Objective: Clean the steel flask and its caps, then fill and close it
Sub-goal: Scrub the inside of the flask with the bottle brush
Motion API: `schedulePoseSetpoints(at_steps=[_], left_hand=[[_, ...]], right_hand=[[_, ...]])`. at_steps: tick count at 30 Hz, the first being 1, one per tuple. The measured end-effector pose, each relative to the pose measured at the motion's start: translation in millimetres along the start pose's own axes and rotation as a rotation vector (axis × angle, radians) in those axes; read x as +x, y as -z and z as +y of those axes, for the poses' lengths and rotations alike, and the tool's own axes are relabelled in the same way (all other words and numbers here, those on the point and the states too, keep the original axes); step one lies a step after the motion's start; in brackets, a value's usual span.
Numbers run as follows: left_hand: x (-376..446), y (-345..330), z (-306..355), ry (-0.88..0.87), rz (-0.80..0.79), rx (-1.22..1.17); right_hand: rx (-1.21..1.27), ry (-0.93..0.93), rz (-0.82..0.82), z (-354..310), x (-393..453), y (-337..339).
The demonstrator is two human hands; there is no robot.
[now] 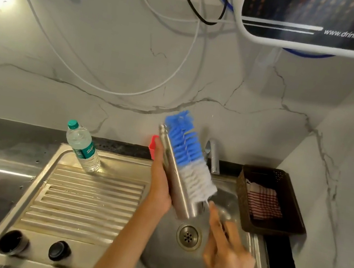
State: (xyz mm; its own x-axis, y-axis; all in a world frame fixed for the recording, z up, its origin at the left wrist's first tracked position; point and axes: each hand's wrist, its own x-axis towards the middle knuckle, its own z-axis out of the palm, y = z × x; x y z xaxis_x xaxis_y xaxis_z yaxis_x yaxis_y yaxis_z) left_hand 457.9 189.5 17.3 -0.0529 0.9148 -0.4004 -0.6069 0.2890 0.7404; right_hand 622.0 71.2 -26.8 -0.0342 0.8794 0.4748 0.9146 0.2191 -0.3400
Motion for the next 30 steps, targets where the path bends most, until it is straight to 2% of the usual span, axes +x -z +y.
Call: schedulePoseSetpoints(at_steps=[2,4,6,9,16,23,30], left_hand=[[20.8,9.8,15.6,-0.003,0.121,-0.114],[20.1,18.5,11.6,0.024,0.25,-0.123],[9.0,18.5,-0.2,0.003,0.219,-0.165],[-11.2,15.5,7.5,-0.155,0.1,-0.207],[-44.4,71.4,58.3,-0.267,0.147,0.061],[-64.0,166.5,72.9,-0.424,0.308,0.411],[-97.2,260.8,78.1,-0.395,0.461,0.547]], right_hand=[[0.011,0.07,-0.001,-2.1,-15.9,7.9],[0.03,0.109,-0.028,-5.9,-21.1,10.7],[0.083,0.116,-0.008,-13.3,-12.1,2.8],[0.15,-0.004,0.037,-22.4,5.7,-7.6],[0.021,-0.036,-0.21,1.8,-15.1,-25.8],[0.147,-0.176,-0.24,-20.5,-6.2,-36.7],[0.25,-0.238,-0.314,-56.9,-5.7,-46.5]])
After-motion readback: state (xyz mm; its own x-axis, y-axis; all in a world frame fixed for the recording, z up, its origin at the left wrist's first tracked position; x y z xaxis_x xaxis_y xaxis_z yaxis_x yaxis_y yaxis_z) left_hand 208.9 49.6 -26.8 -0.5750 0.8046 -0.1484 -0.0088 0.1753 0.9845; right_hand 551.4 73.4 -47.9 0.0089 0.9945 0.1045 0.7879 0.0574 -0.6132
